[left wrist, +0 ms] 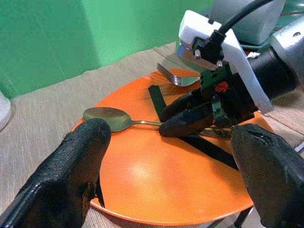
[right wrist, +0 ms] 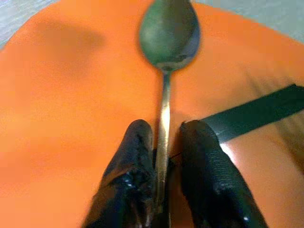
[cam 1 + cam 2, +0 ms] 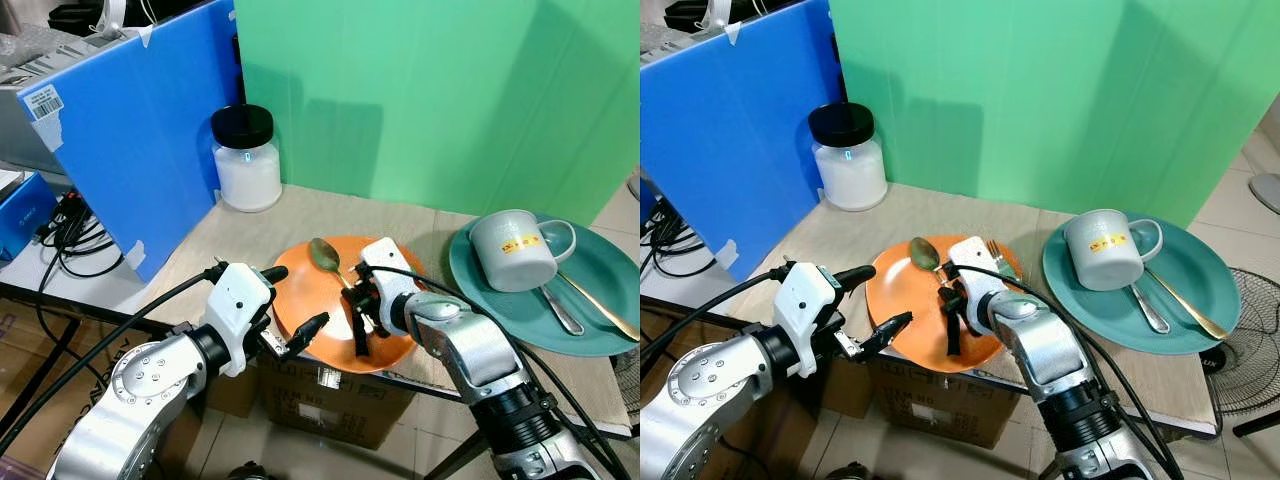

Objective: Setting the table

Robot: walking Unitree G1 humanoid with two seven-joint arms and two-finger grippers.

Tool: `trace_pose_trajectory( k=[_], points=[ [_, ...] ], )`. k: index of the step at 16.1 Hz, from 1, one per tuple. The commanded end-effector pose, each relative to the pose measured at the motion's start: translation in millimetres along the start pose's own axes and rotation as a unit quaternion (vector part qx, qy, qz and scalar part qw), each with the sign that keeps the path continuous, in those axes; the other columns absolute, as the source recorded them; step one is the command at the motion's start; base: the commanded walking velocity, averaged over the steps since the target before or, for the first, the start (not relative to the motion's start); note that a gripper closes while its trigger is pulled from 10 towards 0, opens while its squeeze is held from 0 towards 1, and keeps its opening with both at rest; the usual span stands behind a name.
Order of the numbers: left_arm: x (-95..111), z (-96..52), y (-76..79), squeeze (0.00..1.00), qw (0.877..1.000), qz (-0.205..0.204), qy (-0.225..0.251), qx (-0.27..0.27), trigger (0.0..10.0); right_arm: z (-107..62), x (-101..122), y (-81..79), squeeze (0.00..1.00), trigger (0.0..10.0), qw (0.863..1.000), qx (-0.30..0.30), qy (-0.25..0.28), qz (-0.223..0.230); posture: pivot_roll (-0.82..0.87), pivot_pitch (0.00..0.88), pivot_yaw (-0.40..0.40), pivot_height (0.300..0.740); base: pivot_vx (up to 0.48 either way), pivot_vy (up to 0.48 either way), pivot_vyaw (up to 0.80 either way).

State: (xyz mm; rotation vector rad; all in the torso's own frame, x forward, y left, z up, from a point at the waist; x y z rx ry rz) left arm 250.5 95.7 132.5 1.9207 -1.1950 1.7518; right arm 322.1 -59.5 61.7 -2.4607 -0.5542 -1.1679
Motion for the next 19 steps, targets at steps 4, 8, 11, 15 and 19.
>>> trace_pose_trajectory(
  k=[4, 8, 11, 15, 19],
  points=[
    [6, 1.3, -0.6, 0.96, 1.0, 0.013, 0.003, -0.003, 10.0, 3.1, -17, -3.5, 0.0, 0.0, 0.999, 0.015, -0.033, 0.015, 0.13, 0.0, -0.005, 0.74, 0.0, 0.0, 0.0],
    [6, 2.3, -2.4, 0.96, 1.0, 0.017, 0.004, -0.003, 10.0, 1.6, -7, 0.6, 0.0, 0.0, 0.999, 0.01, -0.01, 0.035, 0.13, 0.0, 0.001, 0.74, 0.0, 0.0, 0.0],
    [7, 3.6, -3.0, 0.96, 1.0, 0.019, 0.007, -0.004, 10.0, -6.4, 13, 6.4, 0.0, 0.0, 0.998, 0.0, 0.043, 0.04, 0.12, 0.0, 0.005, 0.74, 0.0, 0.0, 0.0],
    [14, 5.6, -14.5, 0.95, 0.999, 0.022, 0.026, 0.029, 10.0, -67.0, 76, 24.2, 0.0, 0.0, 0.969, -0.043, 0.238, 0.053, 0.13, 0.0, -0.006, 0.74, 0.0, 0.0, 0.0],
    [26, 7.5, -25.5, 0.77, 0.995, 0.022, 0.049, 0.087, 10.0, -115.7, 80, 27.6, 0.0, 10.0, 0.94, -0.075, 0.325, 0.068, 0.13, 0.0, 0.013, 0.74, 0.0, 0.0, 0.0]
  ],
)
Point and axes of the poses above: a point about 5 cm out from each wrist's last joint towards the gripper, its own z axis pointing out of the wrist towards the gripper, its own x axis along the axis of the wrist's last joint, y = z × x, the point moved 5 cm from there along z, pointing out of the wrist towards the gripper, and after that the axes turned 12 degrees about z, right-handed, at the moved point
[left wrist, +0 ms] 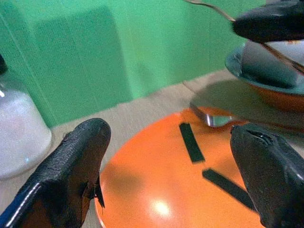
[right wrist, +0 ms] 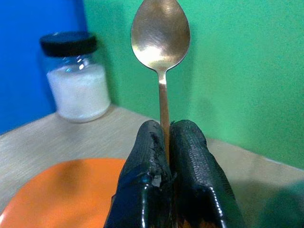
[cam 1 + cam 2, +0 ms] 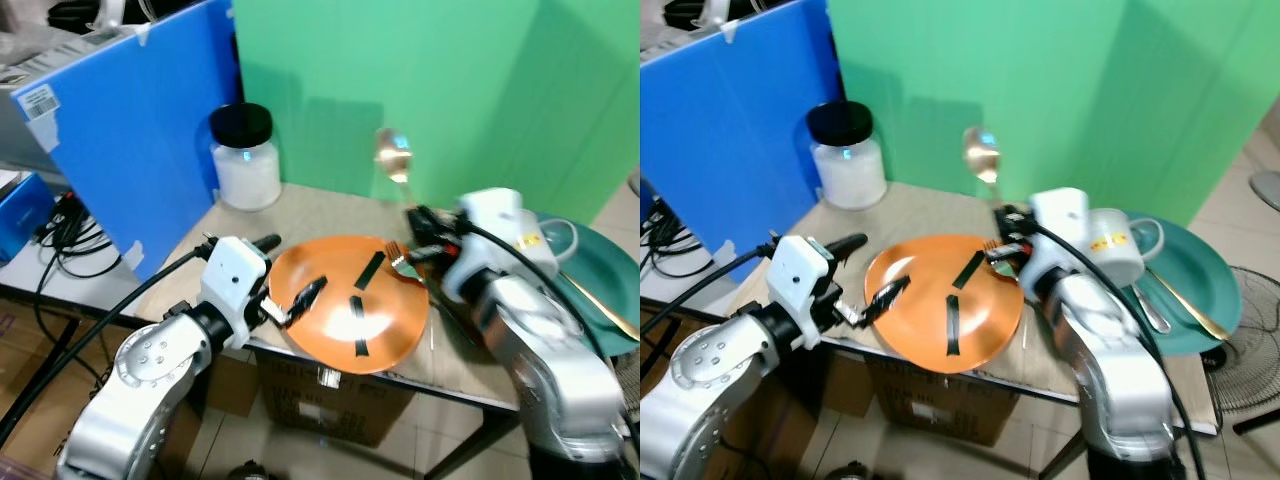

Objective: Setting the table

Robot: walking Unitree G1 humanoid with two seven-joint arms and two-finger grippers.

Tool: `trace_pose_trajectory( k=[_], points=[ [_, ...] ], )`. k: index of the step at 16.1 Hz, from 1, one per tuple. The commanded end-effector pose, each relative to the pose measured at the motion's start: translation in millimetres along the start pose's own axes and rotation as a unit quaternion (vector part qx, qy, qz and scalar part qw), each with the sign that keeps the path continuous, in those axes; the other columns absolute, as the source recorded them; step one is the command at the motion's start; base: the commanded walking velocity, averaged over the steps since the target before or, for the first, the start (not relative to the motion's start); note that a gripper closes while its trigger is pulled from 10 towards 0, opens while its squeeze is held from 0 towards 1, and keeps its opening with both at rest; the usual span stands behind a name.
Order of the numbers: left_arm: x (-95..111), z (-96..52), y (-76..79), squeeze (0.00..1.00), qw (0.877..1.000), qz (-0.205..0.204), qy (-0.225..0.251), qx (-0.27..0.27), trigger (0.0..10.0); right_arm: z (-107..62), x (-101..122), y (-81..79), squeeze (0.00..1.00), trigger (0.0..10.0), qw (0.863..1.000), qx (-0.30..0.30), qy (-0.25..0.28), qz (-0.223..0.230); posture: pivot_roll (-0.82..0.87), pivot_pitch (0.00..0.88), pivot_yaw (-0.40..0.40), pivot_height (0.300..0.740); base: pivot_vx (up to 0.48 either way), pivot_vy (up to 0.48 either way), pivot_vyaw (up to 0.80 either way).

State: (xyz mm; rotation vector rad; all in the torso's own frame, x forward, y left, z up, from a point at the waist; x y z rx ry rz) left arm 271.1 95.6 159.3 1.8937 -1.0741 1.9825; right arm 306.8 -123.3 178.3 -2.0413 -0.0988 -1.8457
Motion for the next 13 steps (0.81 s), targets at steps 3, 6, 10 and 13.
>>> trace_pose_trajectory(
  k=[3, 6, 10, 13],
  points=[
    [7, 4.5, 0.1, 0.62, 1.0, 0.006, 0.011, 0.021, 10.0, -11.9, 14, -3.5, 0.0, 10.0, 0.999, -0.017, 0.041, 0.015, 0.12, 0.0, 0.018, 0.74, 0.0, 0.0, 0.0],
    [9, 8.4, -1.3, 0.0, 0.999, 0.008, 0.013, 0.032, 10.0, -18.4, 14, -5.1, 0.0, 10.0, 0.998, -0.028, 0.05, 0.019, 0.11, 0.0, 0.035, 0.74, 0.0, 0.0, 0.0],
    [12, 7.1, -13.3, 0.0, 0.997, 0.0, 0.02, 0.072, 10.0, -25.8, 4, -9.9, 0.0, 10.0, 0.999, -0.013, 0.037, -0.028, 0.1, 0.0, 0.034, 0.74, 0.0, 0.0, -0.14],
    [15, 8.4, -18.4, 0.0, 0.995, 0.002, 0.024, 0.097, 10.0, -28.4, 15, -12.6, 0.0, 10.0, 0.997, -0.018, 0.069, -0.039, 0.11, 0.0, 0.027, 0.74, 0.0, 0.0, -0.8]
  ],
)
Point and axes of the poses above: a point about 5 cm out from each wrist's last joint towards the gripper, its own z axis pointing out of the wrist towards the gripper, its own x axis along the axis of the wrist's last joint, y = z × x, the point moved 5 cm from there along z, pointing out of the wrist towards the gripper, and after that the axes turned 12 degrees about z, right-handed, at the moved point
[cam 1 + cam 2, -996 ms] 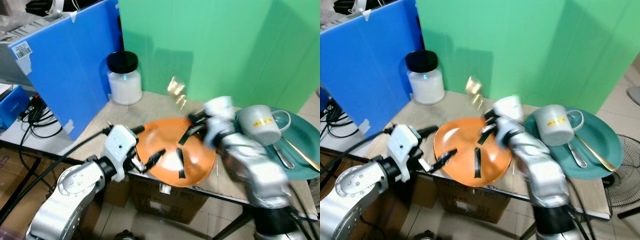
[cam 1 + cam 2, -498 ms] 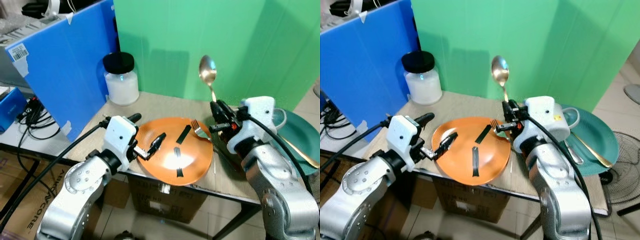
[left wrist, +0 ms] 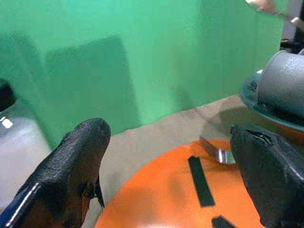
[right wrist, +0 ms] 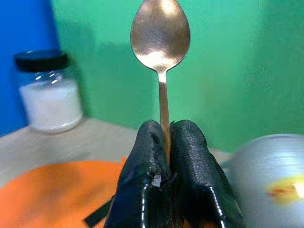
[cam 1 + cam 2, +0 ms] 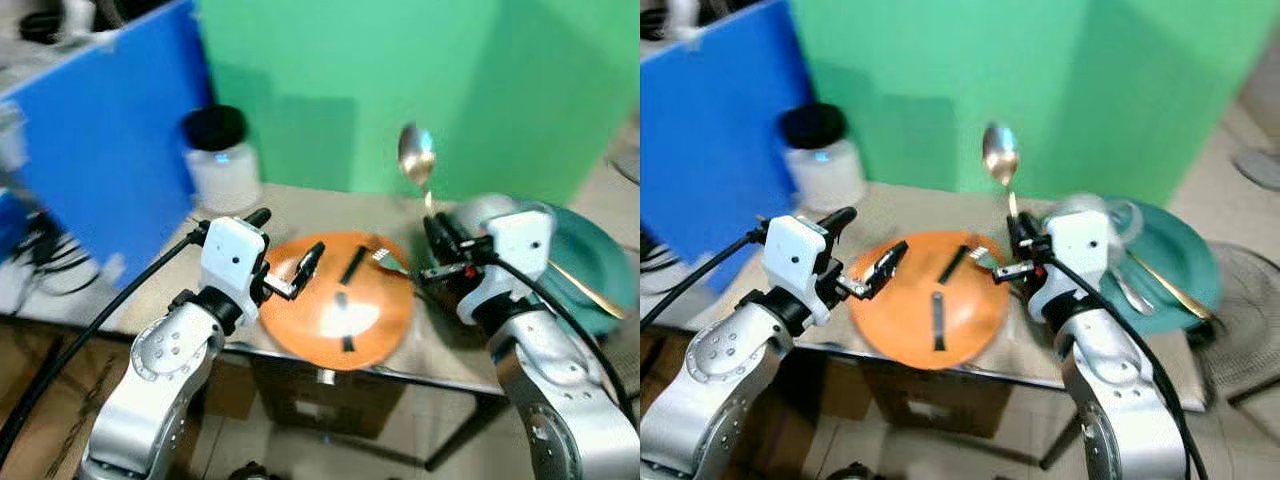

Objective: Setting the table

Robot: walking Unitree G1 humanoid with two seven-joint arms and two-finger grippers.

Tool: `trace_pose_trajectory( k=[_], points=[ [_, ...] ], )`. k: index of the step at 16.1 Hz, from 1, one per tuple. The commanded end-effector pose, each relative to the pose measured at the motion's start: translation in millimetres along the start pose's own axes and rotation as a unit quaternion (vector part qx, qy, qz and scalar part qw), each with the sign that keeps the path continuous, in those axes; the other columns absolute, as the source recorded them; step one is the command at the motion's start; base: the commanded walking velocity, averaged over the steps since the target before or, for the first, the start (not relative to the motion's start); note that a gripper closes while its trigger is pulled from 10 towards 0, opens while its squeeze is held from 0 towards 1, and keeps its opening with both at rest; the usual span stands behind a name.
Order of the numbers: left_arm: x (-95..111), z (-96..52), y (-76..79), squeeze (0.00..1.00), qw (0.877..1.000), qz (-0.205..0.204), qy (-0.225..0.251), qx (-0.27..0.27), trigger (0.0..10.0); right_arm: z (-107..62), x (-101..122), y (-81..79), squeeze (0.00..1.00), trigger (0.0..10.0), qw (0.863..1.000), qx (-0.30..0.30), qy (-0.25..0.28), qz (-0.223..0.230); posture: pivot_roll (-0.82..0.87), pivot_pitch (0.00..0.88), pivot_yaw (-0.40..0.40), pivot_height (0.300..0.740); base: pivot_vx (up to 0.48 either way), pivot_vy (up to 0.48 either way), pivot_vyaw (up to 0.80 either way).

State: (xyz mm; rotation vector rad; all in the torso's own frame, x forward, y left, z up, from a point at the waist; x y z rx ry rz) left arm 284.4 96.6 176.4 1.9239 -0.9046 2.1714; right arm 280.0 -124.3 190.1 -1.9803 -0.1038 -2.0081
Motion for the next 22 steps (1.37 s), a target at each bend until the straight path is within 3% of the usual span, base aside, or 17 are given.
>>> trace_pose_trajectory(
  k=[1, 5, 8, 13, 16, 22],
  points=[
    [0, 1.0, -8.4, 0.0, 1.0, 0.01, -0.001, 0.022, 10.0, -0.6, 11, -4.7, 0.0, 10.0, 0.999, 0.008, 0.027, -0.017, 0.11, 0.0, 0.022, 0.74, 0.0, 0.0, -0.8],
    [4, 1.8, -12.5, 0.0, 1.0, 0.011, 0.003, 0.026, 10.0, 0.7, 16, -3.1, 0.0, 10.0, 0.999, 0.004, 0.04, -0.006, 0.12, 0.0, 0.017, 0.74, 0.0, 0.0, -0.8],
    [6, 2.3, -15.7, 0.0, 0.999, 0.008, 0.006, 0.036, 10.0, 2.8, 17, -0.8, 0.0, 10.0, 0.999, -0.004, 0.046, -0.001, 0.12, 0.0, 0.015, 0.74, 0.0, 0.0, 0.0],
    [0, 2.4, -27.7, 0.0, 0.997, 0.012, -0.015, 0.074, 10.0, 7.8, 13, 22.0, 0.0, 10.0, 0.997, -0.074, 0.031, -0.025, 0.12, 0.0, 0.018, 0.74, 0.0, 0.0, -0.48],
    [-3, 0.8, -30.3, 0.0, 0.995, 0.009, -0.023, 0.092, 10.0, 6.6, 14, 23.3, 0.0, 10.0, 0.996, -0.081, 0.039, -0.018, 0.12, 0.0, 0.011, 0.74, 0.0, 0.0, 0.0],
    [13, 1.1, -40.0, 0.0, 0.993, 0.002, 0.007, 0.114, 10.0, 4.9, 27, 22.5, 0.0, 10.0, 0.994, -0.085, 0.071, -0.004, 0.12, 0.0, 0.009, 0.74, 0.0, 0.0, -0.8]
  ],
)
Point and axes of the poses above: a point about 5 cm out from each wrist's last joint towards the gripper, its own z axis pointing out of the wrist towards the gripper, its own x axis along the axis of the wrist's last joint, y = z × x, the point moved 5 cm from there along z, pointing out of the wrist towards the gripper, and after that the axes turned 12 degrees about z, right-handed, at the moved point
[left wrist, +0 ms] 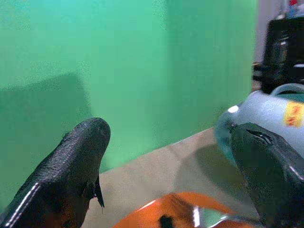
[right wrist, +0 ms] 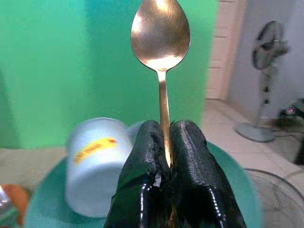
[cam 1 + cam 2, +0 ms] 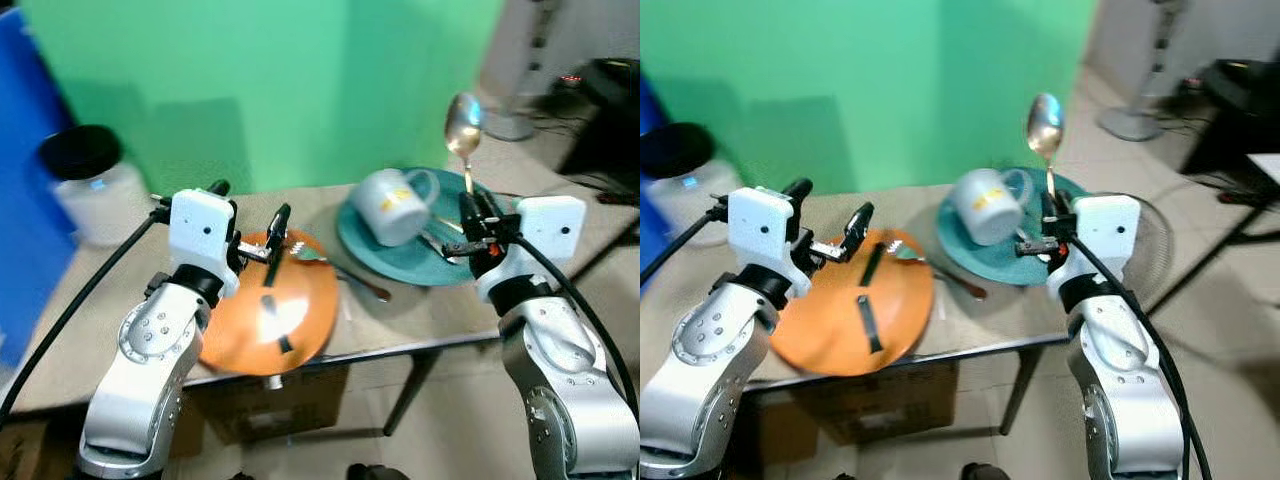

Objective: Setting the table

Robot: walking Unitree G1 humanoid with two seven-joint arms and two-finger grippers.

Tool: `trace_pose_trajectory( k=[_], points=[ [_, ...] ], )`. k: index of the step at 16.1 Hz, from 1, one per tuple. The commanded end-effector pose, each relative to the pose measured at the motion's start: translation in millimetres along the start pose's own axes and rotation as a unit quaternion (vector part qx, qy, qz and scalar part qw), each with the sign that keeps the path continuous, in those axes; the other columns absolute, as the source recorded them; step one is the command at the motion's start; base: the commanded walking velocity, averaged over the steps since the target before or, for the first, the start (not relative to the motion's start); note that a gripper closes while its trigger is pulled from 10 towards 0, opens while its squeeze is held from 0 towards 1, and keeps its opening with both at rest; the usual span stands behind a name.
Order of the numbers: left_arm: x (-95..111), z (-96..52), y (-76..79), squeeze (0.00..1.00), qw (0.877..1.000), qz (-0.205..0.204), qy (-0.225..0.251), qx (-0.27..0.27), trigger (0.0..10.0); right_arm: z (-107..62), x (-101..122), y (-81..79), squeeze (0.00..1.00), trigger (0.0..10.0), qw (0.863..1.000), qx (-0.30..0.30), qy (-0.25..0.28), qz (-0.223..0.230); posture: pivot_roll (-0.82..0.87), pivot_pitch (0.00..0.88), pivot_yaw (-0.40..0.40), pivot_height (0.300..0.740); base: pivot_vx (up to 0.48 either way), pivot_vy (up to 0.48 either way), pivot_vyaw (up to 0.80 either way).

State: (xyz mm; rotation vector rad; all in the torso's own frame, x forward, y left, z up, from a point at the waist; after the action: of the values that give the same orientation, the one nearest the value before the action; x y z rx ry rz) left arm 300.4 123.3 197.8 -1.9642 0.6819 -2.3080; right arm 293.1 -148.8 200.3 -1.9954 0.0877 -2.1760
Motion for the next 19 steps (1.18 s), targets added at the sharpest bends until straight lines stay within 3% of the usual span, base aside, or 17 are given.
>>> trace_pose_trajectory(
  k=[1, 5, 16, 19],
  points=[
    [4.1, 0.2, -3.6, 0.0, 1.0, 0.0, 0.006, 0.007, 10.0, -1.1, 12.1, -2.7, 0.0, 10.0, 1.0, 0.004, 0.026, 0.005, 0.12, 0.0, 0.009, 0.74, 0.0, 0.0, -0.8],
    [2.2, -0.2, -5.1, 0.0, 1.0, 0.0, 0.003, 0.013, 10.0, -2.9, 9.4, -4.0, 0.0, 10.0, 1.0, 0.006, 0.02, 0.01, 0.11, 0.0, 0.014, 0.74, 0.0, 0.0, -0.8],
    [1.6, 2.2, -1.8, 0.0, 1.0, 0.0, 0.001, 0.005, 10.0, -5.3, 4.6, -5.2, 0.0, 10.0, 1.0, 0.005, 0.006, 0.01, 0.09, 0.0, 0.025, 0.74, 0.0, -0.336, -0.8],
    [-2.8, 2.3, -1.2, 0.0, 1.0, -0.003, -0.009, 0.005, 10.0, -5.1, 3.6, -4.5, 0.0, 10.0, 1.0, -0.001, 0.004, 0.013, 0.1, 0.0, 0.023, 0.74, 0.0, 0.0, -0.8]
  ],
)
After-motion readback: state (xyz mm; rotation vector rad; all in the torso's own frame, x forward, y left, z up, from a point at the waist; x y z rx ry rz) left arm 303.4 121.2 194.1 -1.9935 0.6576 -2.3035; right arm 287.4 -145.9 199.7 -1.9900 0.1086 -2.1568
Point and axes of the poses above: a point about 5 cm out from each wrist's last joint towards the gripper, its own z axis pointing out of the wrist towards the gripper, its own x axis along the axis of the wrist's last joint, y = z × x, the point moved 5 cm from there along z, pointing out of the wrist towards the gripper, and after that the axes turned 12 degrees about z, right-handed, at the moved point
